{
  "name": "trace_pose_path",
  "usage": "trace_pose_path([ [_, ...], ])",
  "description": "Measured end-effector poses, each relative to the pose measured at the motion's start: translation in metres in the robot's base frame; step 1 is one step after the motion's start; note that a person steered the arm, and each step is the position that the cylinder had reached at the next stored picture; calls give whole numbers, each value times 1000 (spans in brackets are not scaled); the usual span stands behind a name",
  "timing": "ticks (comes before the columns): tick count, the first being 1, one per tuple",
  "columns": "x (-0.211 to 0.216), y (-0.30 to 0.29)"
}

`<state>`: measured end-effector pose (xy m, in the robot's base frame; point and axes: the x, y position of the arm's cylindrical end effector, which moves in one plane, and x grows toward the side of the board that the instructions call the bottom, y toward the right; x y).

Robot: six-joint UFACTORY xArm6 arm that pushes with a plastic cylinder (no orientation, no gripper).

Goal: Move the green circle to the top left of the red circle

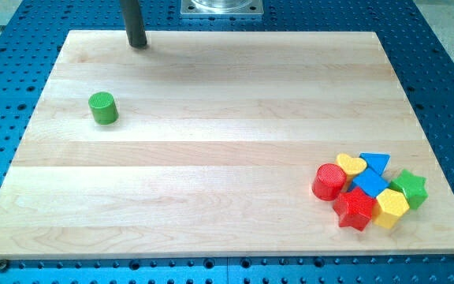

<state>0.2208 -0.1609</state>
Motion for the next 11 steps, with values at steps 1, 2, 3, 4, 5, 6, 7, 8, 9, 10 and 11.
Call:
trace_pose_path([
  [1, 6, 0],
  [2, 12, -1],
  [3, 60, -2],
  [4, 139, -59],
  [5, 179, -40],
  [6, 193, 75],
  [7, 239, 117],
  [8, 250, 136],
  [9, 250, 136],
  [10, 252, 111],
  [11, 268, 100],
])
